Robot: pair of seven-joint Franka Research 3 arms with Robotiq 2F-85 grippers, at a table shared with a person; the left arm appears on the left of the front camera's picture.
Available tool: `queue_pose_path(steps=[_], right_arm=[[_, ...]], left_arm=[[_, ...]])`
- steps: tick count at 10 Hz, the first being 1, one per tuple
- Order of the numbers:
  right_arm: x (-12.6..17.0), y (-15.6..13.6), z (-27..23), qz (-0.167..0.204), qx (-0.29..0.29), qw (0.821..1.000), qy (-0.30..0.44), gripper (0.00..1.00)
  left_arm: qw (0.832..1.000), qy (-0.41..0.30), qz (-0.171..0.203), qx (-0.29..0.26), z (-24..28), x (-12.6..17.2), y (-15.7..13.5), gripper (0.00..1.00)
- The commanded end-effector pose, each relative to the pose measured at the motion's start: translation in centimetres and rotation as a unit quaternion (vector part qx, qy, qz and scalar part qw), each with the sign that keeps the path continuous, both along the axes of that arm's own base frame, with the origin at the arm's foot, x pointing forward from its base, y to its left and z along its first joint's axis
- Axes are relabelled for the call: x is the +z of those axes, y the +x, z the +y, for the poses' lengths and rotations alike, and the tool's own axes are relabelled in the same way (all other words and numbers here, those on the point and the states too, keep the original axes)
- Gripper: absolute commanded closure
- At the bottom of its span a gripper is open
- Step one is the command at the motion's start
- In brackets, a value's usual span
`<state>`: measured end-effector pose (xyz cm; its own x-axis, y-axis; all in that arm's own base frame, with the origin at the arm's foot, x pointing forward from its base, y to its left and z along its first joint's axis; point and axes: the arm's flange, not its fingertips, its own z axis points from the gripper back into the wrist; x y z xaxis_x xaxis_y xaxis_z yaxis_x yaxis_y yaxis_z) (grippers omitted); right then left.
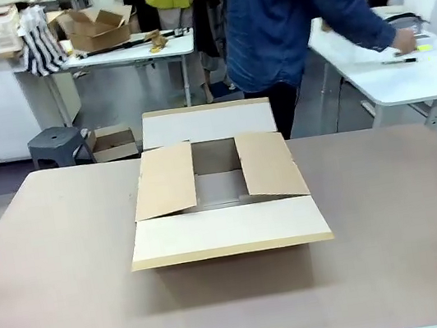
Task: Pack the gift set into the box.
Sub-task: Place both hands on the side flaps of the Package Box and spread them outward.
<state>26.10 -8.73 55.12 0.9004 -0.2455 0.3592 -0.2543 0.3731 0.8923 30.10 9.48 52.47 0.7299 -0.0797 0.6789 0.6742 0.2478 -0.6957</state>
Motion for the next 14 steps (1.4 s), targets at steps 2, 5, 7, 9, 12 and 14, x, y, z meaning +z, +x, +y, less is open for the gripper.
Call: queue_pose_path(steps=[2, 5, 7, 9, 12, 14], right_arm=[[0.9, -0.3, 1.3, -0.03, 0.021, 0.998, -0.046, 0.0], [0.9, -0.3, 1.3, -0.03, 0.021, 0.998, -0.046, 0.0], [0.9, -0.3, 1.3, -0.03, 0.021, 0.998, -0.046, 0.0], [0.9, -0.3, 1.3, -0.03, 0.021, 0.998, -0.046, 0.0], [0.9, -0.3, 1.3, -0.03, 0.021, 0.998, -0.046, 0.0], [0.9, -0.3, 1.3, -0.03, 0.021, 0.998, -0.046, 0.0]], left_arm=[[0.998, 0.049, -0.04, -0.011, -1.2, 1.2, -0.2, 0.0], [0.998, 0.049, -0.04, -0.011, -1.2, 1.2, -0.2, 0.0], [0.998, 0.049, -0.04, -0.011, -1.2, 1.2, -0.2, 0.0], [0.998, 0.06, -0.027, -0.006, -1.0, 1.0, -0.5, 0.0], [0.981, 0.188, -0.044, -0.022, -8.9, 7.9, 1.3, 0.0], [0.947, 0.312, -0.052, -0.05, -16.8, 9.8, 3.7, 0.0]])
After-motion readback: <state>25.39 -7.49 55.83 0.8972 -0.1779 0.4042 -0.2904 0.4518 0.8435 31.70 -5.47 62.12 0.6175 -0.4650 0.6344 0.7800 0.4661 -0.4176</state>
